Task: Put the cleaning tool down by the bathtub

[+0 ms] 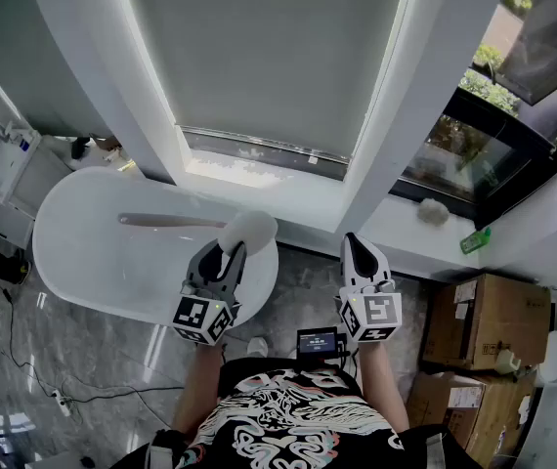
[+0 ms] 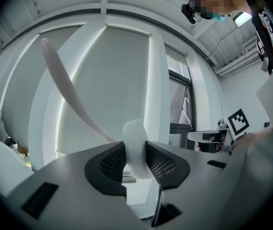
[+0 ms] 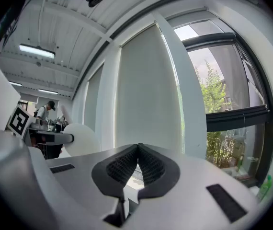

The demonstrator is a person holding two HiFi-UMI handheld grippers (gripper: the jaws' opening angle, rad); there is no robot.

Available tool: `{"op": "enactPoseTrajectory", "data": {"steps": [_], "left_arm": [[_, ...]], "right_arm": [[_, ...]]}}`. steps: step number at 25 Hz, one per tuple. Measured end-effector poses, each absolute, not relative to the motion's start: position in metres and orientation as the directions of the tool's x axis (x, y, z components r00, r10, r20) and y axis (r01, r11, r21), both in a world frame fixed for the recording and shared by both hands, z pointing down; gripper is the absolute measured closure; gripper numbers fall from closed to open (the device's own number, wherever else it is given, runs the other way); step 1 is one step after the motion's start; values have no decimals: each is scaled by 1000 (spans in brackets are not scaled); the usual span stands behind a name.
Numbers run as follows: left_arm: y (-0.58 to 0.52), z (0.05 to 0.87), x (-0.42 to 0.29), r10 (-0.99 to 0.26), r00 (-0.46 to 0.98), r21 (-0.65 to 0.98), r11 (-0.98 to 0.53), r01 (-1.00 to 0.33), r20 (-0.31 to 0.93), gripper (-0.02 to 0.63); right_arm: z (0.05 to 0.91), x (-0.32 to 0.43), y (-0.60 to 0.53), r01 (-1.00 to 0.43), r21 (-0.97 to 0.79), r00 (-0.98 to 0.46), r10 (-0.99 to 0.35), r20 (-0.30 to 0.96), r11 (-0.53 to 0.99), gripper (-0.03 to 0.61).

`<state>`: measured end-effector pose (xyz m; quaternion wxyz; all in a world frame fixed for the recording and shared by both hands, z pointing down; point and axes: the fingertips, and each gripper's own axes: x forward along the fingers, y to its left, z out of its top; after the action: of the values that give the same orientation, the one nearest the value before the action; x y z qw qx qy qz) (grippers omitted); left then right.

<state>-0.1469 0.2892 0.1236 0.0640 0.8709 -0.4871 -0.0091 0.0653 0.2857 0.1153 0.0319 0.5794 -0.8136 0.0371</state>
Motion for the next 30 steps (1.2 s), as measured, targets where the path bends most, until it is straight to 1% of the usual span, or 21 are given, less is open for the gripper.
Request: {"op": "enactPoseTrajectory", "data": {"steps": [6, 14, 18, 22, 30], "left_arm": [[299, 109, -150, -829, 559, 100, -555, -826, 17, 485], [309, 113, -152, -825, 565, 110, -559, -822, 27, 485], [312, 115, -153, -829, 558, 101, -553, -827, 34, 485], [310, 111, -146, -843, 538, 75, -535, -842, 19, 485], [315, 110, -126, -848, 529, 60, -528, -847, 2, 485]], "right_arm": [[113, 57, 295, -952, -17, -307, -949, 76, 306, 551], [110, 49, 305, -952, 7, -305, -949, 75, 306, 551], [112, 51, 310, -956, 48, -286, -954, 90, 291, 551], [106, 61, 313, -955, 96, -277, -959, 64, 282, 549], [109, 77, 323, -949, 90, -298, -953, 50, 302, 550]]}}
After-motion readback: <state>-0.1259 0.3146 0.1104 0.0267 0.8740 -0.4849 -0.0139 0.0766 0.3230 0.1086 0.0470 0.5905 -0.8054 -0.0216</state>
